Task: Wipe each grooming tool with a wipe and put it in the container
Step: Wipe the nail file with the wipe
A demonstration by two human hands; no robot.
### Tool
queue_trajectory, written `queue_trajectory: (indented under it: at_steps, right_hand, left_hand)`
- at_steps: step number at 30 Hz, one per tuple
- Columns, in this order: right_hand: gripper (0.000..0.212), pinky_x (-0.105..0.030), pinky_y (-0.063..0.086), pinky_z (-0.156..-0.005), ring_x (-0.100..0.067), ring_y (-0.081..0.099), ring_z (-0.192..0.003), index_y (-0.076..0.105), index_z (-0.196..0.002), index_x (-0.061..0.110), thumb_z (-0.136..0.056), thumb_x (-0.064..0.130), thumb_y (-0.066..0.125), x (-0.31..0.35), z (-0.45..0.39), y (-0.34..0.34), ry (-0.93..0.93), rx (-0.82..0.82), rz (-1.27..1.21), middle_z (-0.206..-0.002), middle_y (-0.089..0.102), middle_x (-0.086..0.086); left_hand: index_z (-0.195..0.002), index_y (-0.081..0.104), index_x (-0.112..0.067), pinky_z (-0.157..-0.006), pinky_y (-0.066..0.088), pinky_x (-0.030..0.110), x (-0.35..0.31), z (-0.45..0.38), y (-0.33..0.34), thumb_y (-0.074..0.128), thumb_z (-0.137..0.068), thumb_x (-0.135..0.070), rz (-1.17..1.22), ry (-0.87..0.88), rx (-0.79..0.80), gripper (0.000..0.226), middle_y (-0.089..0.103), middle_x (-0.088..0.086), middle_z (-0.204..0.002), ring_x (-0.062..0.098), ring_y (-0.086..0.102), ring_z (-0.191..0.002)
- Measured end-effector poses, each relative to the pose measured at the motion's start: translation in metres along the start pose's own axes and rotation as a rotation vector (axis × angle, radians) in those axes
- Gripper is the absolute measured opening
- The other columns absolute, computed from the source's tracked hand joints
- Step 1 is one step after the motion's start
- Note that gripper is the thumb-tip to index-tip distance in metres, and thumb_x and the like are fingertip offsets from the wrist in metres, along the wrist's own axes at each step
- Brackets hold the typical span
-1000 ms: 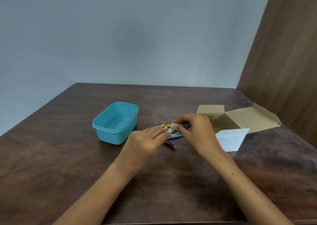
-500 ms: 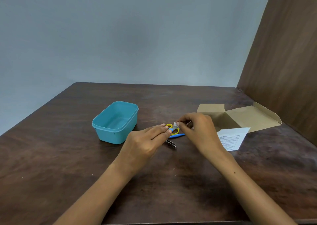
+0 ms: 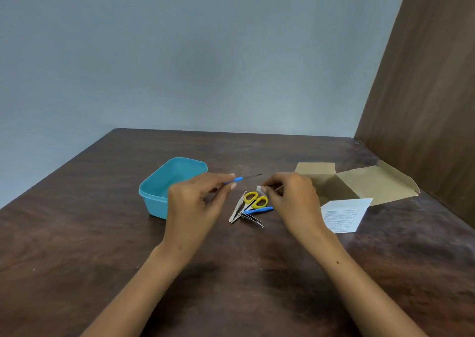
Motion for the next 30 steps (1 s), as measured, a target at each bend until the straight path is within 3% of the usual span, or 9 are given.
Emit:
queue_trajectory:
  at_steps: [5,7,10,12,16,20,24,30]
  right_hand:
    - [0.007,-0.023,0.048,-0.062,-0.011,0.065,-0.067,0.073,-0.075,0.02,-0.079,0.025,0.073,0.017,-0.01,0.009,-0.027,0.016,-0.21,-0.063,0.065,0.006]
    - [0.008,-0.022,0.05,-0.059,-0.008,0.065,-0.063,0.071,-0.071,0.023,-0.079,0.024,0.073,0.024,-0.013,0.014,-0.048,0.019,-0.303,-0.061,0.065,0.01]
    - [0.012,-0.016,0.05,-0.056,-0.002,0.063,-0.061,0.068,-0.068,0.026,-0.078,0.024,0.075,0.029,-0.013,0.024,-0.09,0.001,-0.356,-0.06,0.063,0.018]
    - [0.012,-0.015,0.05,-0.057,0.001,0.063,-0.064,0.068,-0.068,0.026,-0.078,0.024,0.075,0.027,-0.011,0.032,-0.112,-0.01,-0.36,-0.062,0.065,0.017]
    - [0.009,-0.03,0.055,-0.061,0.0,0.064,-0.065,0.07,-0.071,0.027,-0.078,0.028,0.074,0.019,-0.009,0.043,-0.113,-0.005,-0.284,-0.068,0.069,0.015]
    - [0.01,-0.023,0.05,-0.056,0.001,0.063,-0.063,0.07,-0.07,0.027,-0.078,0.03,0.075,0.014,-0.01,0.043,-0.119,-0.018,-0.244,-0.064,0.067,0.014]
    - [0.01,-0.022,0.05,-0.055,0.002,0.063,-0.063,0.069,-0.069,0.028,-0.078,0.027,0.075,0.011,-0.01,0.042,-0.115,-0.028,-0.248,-0.063,0.066,0.017]
    - [0.008,-0.026,0.054,-0.058,0.001,0.063,-0.063,0.07,-0.071,0.027,-0.078,0.028,0.075,0.009,-0.009,0.041,-0.115,-0.007,-0.25,-0.063,0.065,0.019]
  left_hand:
    - [-0.082,0.073,-0.018,-0.071,0.053,0.015,0.018,-0.023,-0.028,0.077,-0.074,-0.008,0.213,-0.464,-0.076,0.014,0.073,-0.007,-0.078,0.003,0.07,-0.072]
    - [-0.081,0.071,-0.012,-0.062,0.055,0.02,0.033,-0.033,-0.043,0.078,-0.073,-0.01,0.227,-0.576,-0.061,0.011,0.074,-0.001,-0.071,0.011,0.07,-0.064]
    - [-0.08,0.069,-0.01,-0.05,0.05,0.019,0.055,-0.043,-0.058,0.08,-0.071,-0.014,0.143,-0.664,0.02,0.014,0.073,0.001,-0.065,0.009,0.066,-0.054]
    - [-0.077,0.071,-0.012,-0.052,0.048,0.021,0.065,-0.045,-0.062,0.082,-0.069,-0.016,0.063,-0.683,0.073,0.015,0.072,0.003,-0.064,0.006,0.063,-0.053]
    - [-0.073,0.072,-0.014,-0.061,0.051,0.028,0.074,-0.043,-0.06,0.084,-0.067,-0.02,-0.039,-0.675,0.141,0.014,0.073,-0.001,-0.066,0.011,0.069,-0.066]
    - [-0.066,0.071,-0.022,-0.064,0.056,0.035,0.077,-0.039,-0.058,0.083,-0.066,-0.029,-0.209,-0.65,0.148,0.014,0.07,-0.009,-0.064,0.008,0.067,-0.067]
    - [-0.065,0.07,-0.024,-0.054,0.045,0.026,0.078,-0.032,-0.062,0.08,-0.068,-0.036,-0.331,-0.617,0.113,0.016,0.069,-0.012,-0.065,0.008,0.064,-0.067]
    - [-0.066,0.067,-0.026,-0.048,0.031,0.02,0.07,-0.032,-0.049,0.076,-0.073,-0.037,-0.524,-0.546,0.218,0.015,0.058,-0.019,-0.064,0.007,0.059,-0.07]
Point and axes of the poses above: each hand's wrist, its own z-axis away from the middle knuckle, its own y-axis out of the palm, x = y × z, the point moved 2 cm from there along -z, towards the middle knuckle
